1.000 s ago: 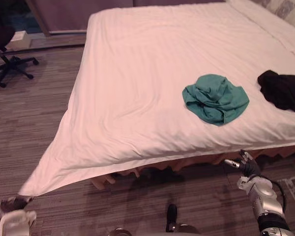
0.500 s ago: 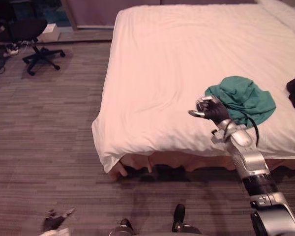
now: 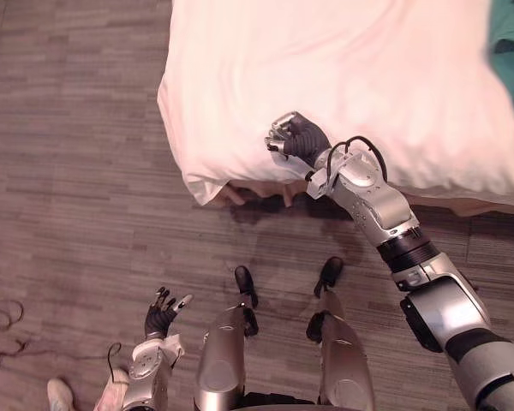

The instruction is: Tidy the bed and pick cloth on bed and put in laundry

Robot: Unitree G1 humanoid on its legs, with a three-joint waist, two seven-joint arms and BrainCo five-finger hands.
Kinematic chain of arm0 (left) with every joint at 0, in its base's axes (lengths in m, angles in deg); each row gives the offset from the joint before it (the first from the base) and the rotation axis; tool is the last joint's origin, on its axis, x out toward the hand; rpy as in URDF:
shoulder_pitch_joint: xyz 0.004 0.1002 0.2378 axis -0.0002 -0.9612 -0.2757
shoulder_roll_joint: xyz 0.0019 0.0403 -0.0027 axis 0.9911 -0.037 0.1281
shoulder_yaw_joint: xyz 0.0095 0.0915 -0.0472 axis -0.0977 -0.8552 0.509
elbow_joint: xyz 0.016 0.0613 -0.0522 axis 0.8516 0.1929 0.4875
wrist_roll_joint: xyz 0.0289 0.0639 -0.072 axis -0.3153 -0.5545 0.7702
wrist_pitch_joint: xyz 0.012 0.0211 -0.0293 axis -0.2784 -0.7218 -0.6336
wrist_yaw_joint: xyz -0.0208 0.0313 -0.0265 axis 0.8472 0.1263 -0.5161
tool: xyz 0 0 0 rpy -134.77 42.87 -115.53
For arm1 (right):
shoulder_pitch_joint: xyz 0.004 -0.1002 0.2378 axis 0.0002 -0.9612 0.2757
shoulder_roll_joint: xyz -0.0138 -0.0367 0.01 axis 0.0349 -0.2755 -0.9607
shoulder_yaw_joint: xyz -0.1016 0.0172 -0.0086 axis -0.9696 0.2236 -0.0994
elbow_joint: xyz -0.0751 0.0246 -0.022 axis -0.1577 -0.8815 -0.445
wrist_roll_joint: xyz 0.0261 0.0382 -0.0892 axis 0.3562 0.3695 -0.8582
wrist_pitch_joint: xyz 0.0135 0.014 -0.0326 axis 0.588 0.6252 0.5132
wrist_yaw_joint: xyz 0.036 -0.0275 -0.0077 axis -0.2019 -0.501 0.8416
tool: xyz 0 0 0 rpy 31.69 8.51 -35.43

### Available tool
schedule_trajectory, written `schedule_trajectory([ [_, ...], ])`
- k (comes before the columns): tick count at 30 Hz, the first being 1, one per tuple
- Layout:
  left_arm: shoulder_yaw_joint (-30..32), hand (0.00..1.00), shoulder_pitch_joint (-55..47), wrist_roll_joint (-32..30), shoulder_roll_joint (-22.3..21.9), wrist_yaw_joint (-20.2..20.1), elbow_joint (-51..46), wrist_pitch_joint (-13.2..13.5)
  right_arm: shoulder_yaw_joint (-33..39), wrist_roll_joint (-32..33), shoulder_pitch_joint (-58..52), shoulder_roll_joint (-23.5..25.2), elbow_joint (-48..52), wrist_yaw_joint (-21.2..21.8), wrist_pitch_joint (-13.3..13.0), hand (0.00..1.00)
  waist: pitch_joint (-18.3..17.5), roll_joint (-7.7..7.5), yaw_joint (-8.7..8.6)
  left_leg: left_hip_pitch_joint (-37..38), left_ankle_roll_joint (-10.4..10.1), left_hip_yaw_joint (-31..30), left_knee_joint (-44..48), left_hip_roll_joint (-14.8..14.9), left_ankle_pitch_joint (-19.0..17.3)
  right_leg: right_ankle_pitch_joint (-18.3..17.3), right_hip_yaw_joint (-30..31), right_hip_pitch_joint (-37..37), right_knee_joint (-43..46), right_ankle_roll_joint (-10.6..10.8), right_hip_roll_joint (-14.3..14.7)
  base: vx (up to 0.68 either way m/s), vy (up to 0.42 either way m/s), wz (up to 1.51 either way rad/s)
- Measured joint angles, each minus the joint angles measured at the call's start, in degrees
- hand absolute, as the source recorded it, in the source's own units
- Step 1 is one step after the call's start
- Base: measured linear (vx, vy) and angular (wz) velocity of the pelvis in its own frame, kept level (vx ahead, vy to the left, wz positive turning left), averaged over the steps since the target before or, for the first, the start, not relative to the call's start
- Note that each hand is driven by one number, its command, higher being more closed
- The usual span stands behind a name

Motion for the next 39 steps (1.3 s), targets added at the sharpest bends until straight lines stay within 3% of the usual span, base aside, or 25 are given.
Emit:
schedule_trajectory([
  [2, -2.16, 0.00, 0.63, 0.17, 0.06, -0.78, 0.31, 0.92, 0.00, -0.11, 0.36, 1.00, -7.72, 0.20, -0.67, 1.00, -0.14, 1.85, 0.99, -1.13, 0.34, -0.79, 0.06, -0.46, 0.23, 0.03, -0.70, -0.63, 0.00, 0.07, -0.52, -0.02, 0.076, 0.25],
  [3, -4.16, 0.00, 1.78, 0.75, 0.10, -1.05, 0.51, 1.92, 0.27, -0.46, 1.57, 0.44, -17.58, 0.10, -0.87, 1.00, -0.03, 3.52, 2.47, -2.08, 0.63, -1.13, 0.03, -0.85, 0.43, 0.16, -1.03, -1.33, -0.01, 0.26, -0.92, -0.04, 0.081, 0.21],
  [6, -4.60, 0.00, 2.16, 1.15, 0.38, -1.52, 1.48, 3.58, 0.46, -2.34, 1.70, -1.19, -29.57, 1.49, -0.85, 1.00, -0.29, 3.88, 4.30, -3.69, 1.10, -1.38, -0.32, -1.43, 1.17, 0.52, -1.39, -2.91, -0.01, 0.27, -1.45, -0.03, 0.060, 0.11],
  [9, -4.67, 0.00, 2.00, 1.15, 0.51, -3.18, 4.19, 4.87, 2.60, -2.72, 1.70, -3.23, -37.29, 5.50, -1.66, 1.00, -0.29, 3.88, 4.30, -3.00, 1.20, -1.66, -0.51, -2.03, 1.23, 0.54, -1.63, -2.13, -0.02, 0.28, -2.08, -0.01, 0.079, 0.08],
  [15, -1.43, 0.00, 0.76, 1.12, 0.16, -6.68, 4.39, 8.76, 2.91, -6.74, -2.37, -3.03, -34.46, 17.91, -9.32, 1.00, -0.21, 3.76, 2.58, 5.68, 1.43, 0.94, -4.82, -2.68, 1.77, 0.01, -0.18, 3.09, -0.03, 0.69, -2.29, 0.05, 0.041, -0.22],
  [17, 1.45, 0.00, -0.66, 0.95, 0.13, -7.11, 2.80, 8.37, 0.23, -6.31, -7.86, -1.21, -22.34, 22.48, -11.32, 1.00, 0.51, 2.58, 0.38, 10.11, 1.13, 2.10, -5.95, -2.38, 1.56, -0.55, 0.45, 6.31, -0.02, 0.89, -1.67, 0.09, 0.007, -0.35],
  [18, 2.78, 0.00, -1.11, 0.85, 0.14, -7.05, 2.80, 7.69, -3.69, -5.98, -12.41, -0.29, -11.34, 24.62, -11.88, 1.00, 0.04, 1.08, -0.21, 12.58, 0.60, 3.36, -6.29, -1.97, 0.96, -0.94, 1.76, 7.75, -0.02, 0.70, -1.02, 0.07, -0.006, -0.51],
  [20, 3.85, 0.00, -1.62, 0.08, 0.33, -6.87, 2.96, 6.95, -7.50, -4.80, -15.61, 1.15, -3.83, 25.83, -11.52, 1.00, -0.93, -0.47, -0.72, 13.88, 0.30, 4.32, -6.10, -1.48, 0.28, -1.33, 2.53, 8.46, -0.02, 0.57, -0.45, 0.10, -0.028, -0.46],
  [21, 4.93, 0.00, -2.59, -1.34, 1.03, -6.60, 3.76, 5.44, -13.47, -3.14, -20.43, 4.36, 5.72, 29.11, -10.20, 1.00, -3.31, -3.44, -2.18, 15.40, -0.36, 5.35, -6.05, -0.56, -0.50, -2.00, 3.28, 9.34, -0.02, 0.35, 0.59, 0.10, -0.041, -0.36],
  [24, 4.97, 0.00, -2.93, -1.90, 1.87, -6.50, 5.83, 3.42, -19.78, -1.16, -26.82, 7.59, 13.79, 35.07, -8.37, 1.00, -6.93, -7.16, -2.94, 17.90, -1.12, 6.07, -5.93, 0.76, -1.47, -2.87, 4.01, 11.41, -0.03, 0.08, 2.00, 0.11, -0.044, -0.26],
  [27, 5.04, 0.00, -2.98, -1.88, 1.89, -6.84, 9.82, 1.20, -21.69, 2.45, -28.64, 7.17, 19.94, 40.12, -7.50, 1.00, -11.09, -10.28, -2.99, 20.25, -1.56, 6.88, -5.68, 1.32, -2.17, -3.38, 4.87, 13.39, -0.03, 0.13, 2.61, 0.08, -0.008, -0.13],
  [30, 5.03, 0.00, -3.19, -2.21, 1.86, -7.23, 11.41, 0.43, -20.53, 4.51, -28.45, 7.19, 21.13, 39.11, -6.85, 1.00, -12.56, -10.66, -3.02, 20.40, -1.55, 6.83, -5.65, 1.23, -2.20, -3.37, 4.90, 13.61, -0.02, 0.14, 2.53, 0.03, 0.010, 0.00],
  [34, 5.06, 0.00, -3.69, -2.51, 1.84, -8.18, 12.45, -0.04, -16.03, 4.78, -26.03, 7.54, 19.89, 30.40, -5.86, 1.00, -12.75, -9.98, -3.17, 19.74, -1.49, 6.77, -5.04, 0.96, -2.18, -2.85, 5.28, 13.18, -0.02, 0.09, 2.18, -0.01, 0.003, 0.00],
  [37, 4.91, 0.00, -1.92, -2.35, 1.33, -8.17, 12.39, -0.26, -7.56, 1.05, -19.91, 7.50, 13.44, 22.77, -5.70, 1.00, -11.33, -8.17, -3.44, 16.09, -0.88, 6.57, -2.28, 0.83, -2.61, -1.77, 5.71, 10.74, 0.00, -0.09, 1.52, -0.08, 0.019, 0.03],
  [39, 4.29, 0.00, -0.09, -1.58, 0.82, -8.01, 12.20, 0.17, -0.81, -0.15, -13.98, 6.48, 10.45, 20.16, -4.84, 1.00, -7.89, -6.25, -3.82, 13.95, -0.50, 6.54, -0.13, 0.67, -2.91, -0.99, 6.15, 9.33, 0.02, -0.06, 0.99, -0.11, 0.028, -0.01],
])
